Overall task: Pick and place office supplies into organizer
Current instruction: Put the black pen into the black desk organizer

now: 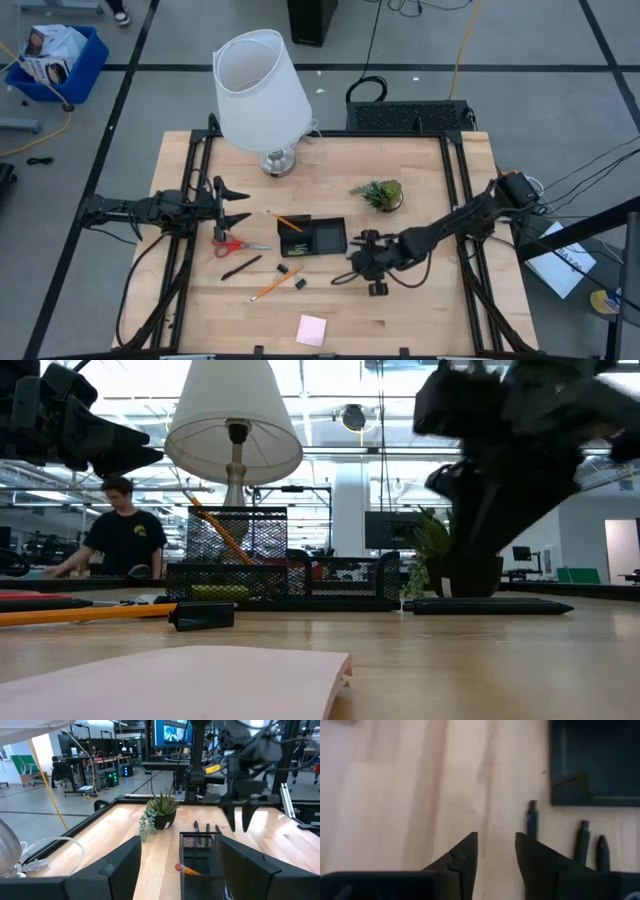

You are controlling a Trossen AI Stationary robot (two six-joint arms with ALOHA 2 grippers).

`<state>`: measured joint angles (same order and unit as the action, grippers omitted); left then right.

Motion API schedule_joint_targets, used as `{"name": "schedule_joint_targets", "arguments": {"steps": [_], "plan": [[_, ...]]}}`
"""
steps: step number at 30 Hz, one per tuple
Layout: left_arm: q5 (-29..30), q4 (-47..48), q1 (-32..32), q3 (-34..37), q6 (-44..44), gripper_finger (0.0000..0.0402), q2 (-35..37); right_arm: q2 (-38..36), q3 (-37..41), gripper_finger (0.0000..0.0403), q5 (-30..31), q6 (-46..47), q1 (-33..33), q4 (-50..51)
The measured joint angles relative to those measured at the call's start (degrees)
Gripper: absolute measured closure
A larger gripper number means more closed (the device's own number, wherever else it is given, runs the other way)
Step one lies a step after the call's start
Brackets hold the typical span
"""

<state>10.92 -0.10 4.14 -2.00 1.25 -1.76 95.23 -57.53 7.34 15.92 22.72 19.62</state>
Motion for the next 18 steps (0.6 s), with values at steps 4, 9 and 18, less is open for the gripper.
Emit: {"name": "schedule_joint_targets", "arguments": {"steps": [4, 9, 18], "plan": [[0.0, -0.1, 0.0, 0.0, 0.0, 0.0146, 0.0, -0.1, 3.1, 0.0269, -0.2, 1.2, -1.4, -1.7], [0.0, -0.1, 0.0, 0.0, 0.0, 0.0146, -0.1, 0.5, 3.6, 0.0274, 0.1, -0.3, -3.0, -4.0], [0.1, -0.1, 0.0, 0.0, 0.0, 0.0146, -0.1, 1.3, 3.6, 0.0281, 0.1, -1.9, -5.2, -5.2]]}}
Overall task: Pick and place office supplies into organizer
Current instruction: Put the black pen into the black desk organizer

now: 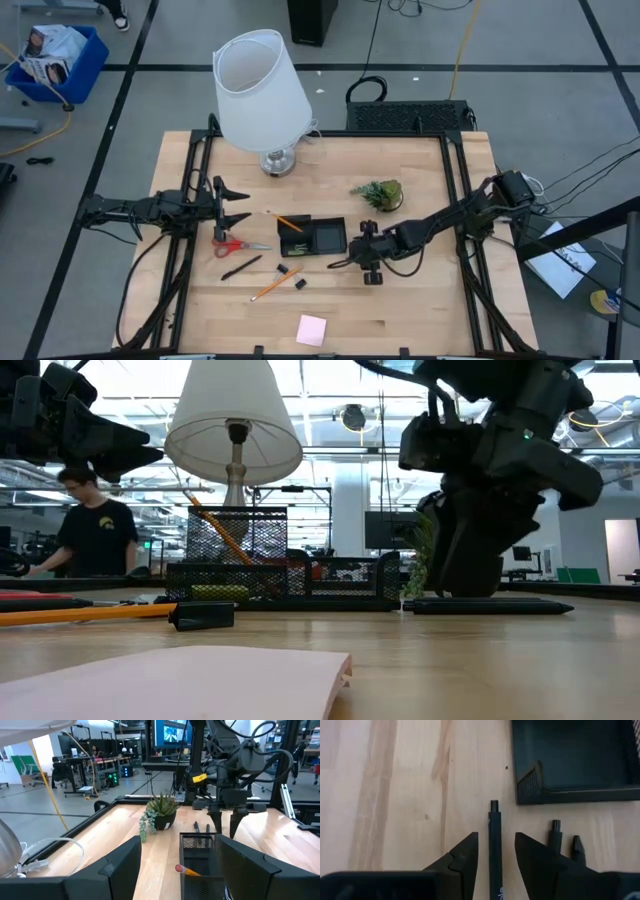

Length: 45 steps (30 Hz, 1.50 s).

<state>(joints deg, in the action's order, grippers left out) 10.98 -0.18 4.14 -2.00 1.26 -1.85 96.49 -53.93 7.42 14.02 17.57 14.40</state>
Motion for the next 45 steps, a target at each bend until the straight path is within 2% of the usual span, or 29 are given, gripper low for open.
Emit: {"name": "schedule_joint_targets", "arguments": {"steps": [7, 19, 26, 35, 45], "plan": [[0.0, 0.0, 0.0, 0.0, 0.0, 0.0146, 0.0, 0.0, 0.0, 0.0283, 0.0, 0.2, -0.4, -0.9], [0.0, 0.0, 0.0, 0.0, 0.0, 0.0146, 0.0, 4.3, 0.1, 0.0286, 0.0, -0.3, -0.4, -6.1], [0.0, 0.0, 0.0, 0.0, 0.0, 0.0146, 0.0, 4.8, 2.2, 0.0287, 0.2, 2.8, -0.3, -7.7], [0.0, 0.0, 0.0, 0.0, 0.0, 0.0146, 0.0, 4.8, 6.2, 0.0302, 0.6, 5.7, -0.1, -14.6], [0.0, 0.0, 0.0, 0.0, 0.0, 0.0146, 0.0, 4.9, 6.2, 0.0328, 0.3, 4.8, 0.1, -14.8]]}}
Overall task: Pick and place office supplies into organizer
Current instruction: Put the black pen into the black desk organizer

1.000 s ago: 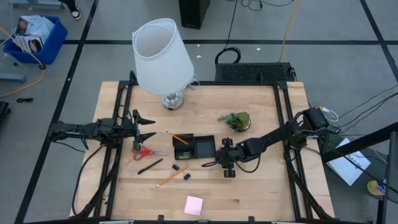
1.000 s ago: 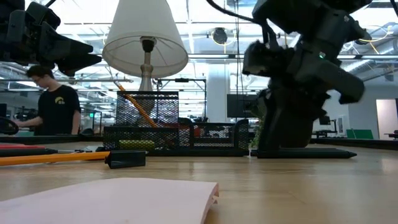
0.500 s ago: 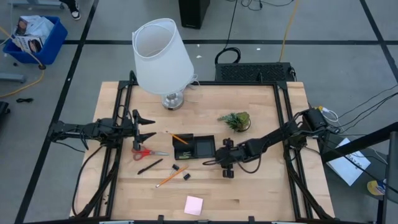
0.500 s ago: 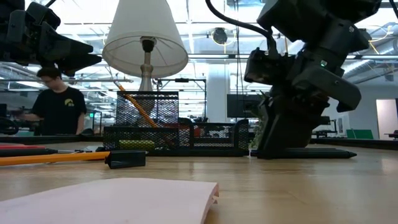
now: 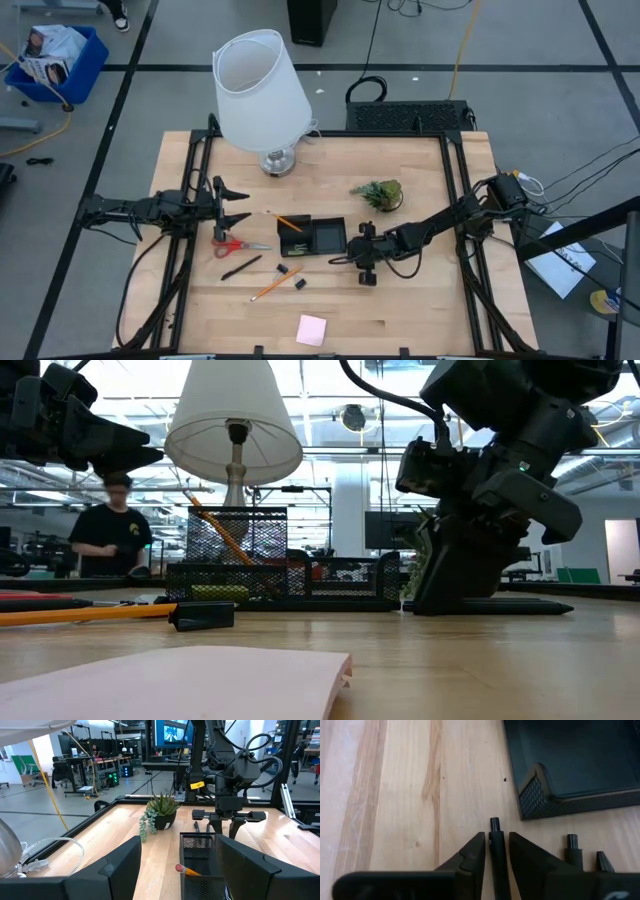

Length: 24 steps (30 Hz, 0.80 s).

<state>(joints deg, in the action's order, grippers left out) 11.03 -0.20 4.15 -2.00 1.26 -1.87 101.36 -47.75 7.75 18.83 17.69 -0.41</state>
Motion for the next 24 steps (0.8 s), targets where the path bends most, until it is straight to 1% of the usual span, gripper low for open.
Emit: {"name": "schedule_joint_targets", "arguments": {"steps": [10, 13, 19, 24], "plan": [[0.0, 0.0, 0.0, 0.0, 0.0, 0.0146, 0.0, 0.1, 0.1, 0.0366, -0.2, -1.9, 0.0, -1.5], [0.0, 0.0, 0.0, 0.0, 0.0, 0.0146, 0.0, 0.1, 0.1, 0.0368, -0.3, -1.9, 0.0, -1.5], [0.0, 0.0, 0.0, 0.0, 0.0, 0.0146, 0.0, 0.1, 0.1, 0.0358, -0.3, -1.9, 0.0, -2.0], [0.0, 0.0, 0.0, 0.0, 0.0, 0.0146, 0.0, 0.2, 0.1, 0.0363, -0.6, -2.0, 0.0, -4.5]]}}
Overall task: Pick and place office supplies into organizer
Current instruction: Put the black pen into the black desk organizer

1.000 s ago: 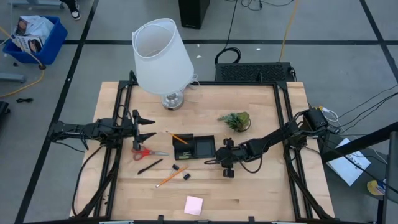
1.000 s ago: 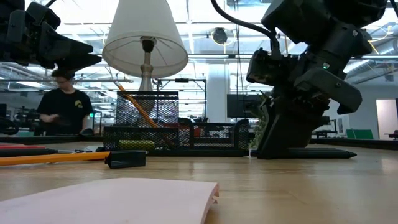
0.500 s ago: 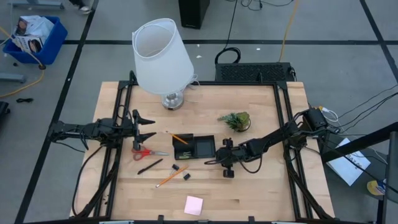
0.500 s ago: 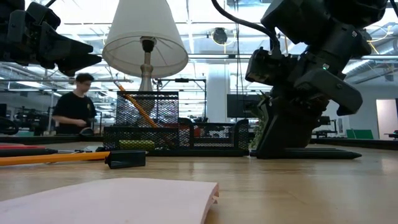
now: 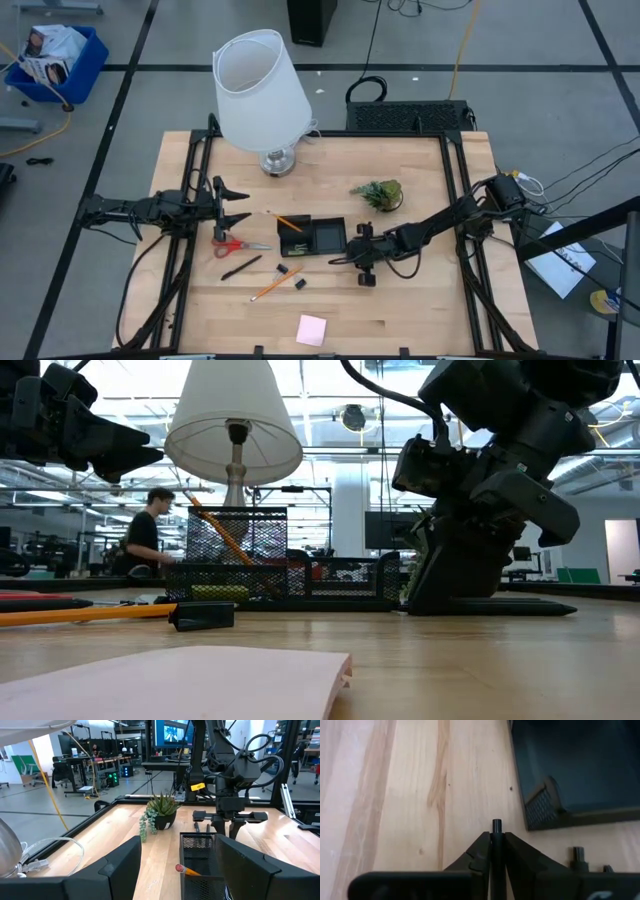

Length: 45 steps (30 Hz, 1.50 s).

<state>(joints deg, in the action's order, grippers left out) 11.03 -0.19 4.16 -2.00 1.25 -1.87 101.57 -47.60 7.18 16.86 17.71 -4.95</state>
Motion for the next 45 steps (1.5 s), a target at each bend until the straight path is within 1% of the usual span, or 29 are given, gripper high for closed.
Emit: {"name": "schedule_joint_targets", "arguments": {"steps": [7, 10, 13, 23, 30, 45], "plan": [[0.0, 0.0, 0.0, 0.0, 0.0, 0.0146, 0.0, 0.2, 0.0, 0.0361, -2.4, 0.0, 0.0, -2.8], [0.0, 0.0, 0.0, 0.0, 0.0, 0.0146, 0.0, 0.3, 0.1, 0.0363, -6.5, 0.0, 0.1, -5.8], [0.0, 0.0, 0.0, 0.0, 0.0, 0.0146, 0.0, 0.2, 0.1, 0.0365, -8.5, -0.3, 0.2, -9.4], [0.0, 0.0, 0.0, 0.0, 0.0, 0.0146, 0.0, 0.1, 0.1, 0.0364, -7.7, -4.3, 0.6, -19.2], [0.0, 0.0, 0.0, 0.0, 0.0, 0.0146, 0.0, 0.0, 0.0, 0.0361, -7.5, -9.6, 0.6, -29.9], [0.0, 0.0, 0.0, 0.0, 0.0, 0.0146, 0.0, -0.1, 0.0, 0.036, -6.9, -18.4, -1.7, -47.5]]}}
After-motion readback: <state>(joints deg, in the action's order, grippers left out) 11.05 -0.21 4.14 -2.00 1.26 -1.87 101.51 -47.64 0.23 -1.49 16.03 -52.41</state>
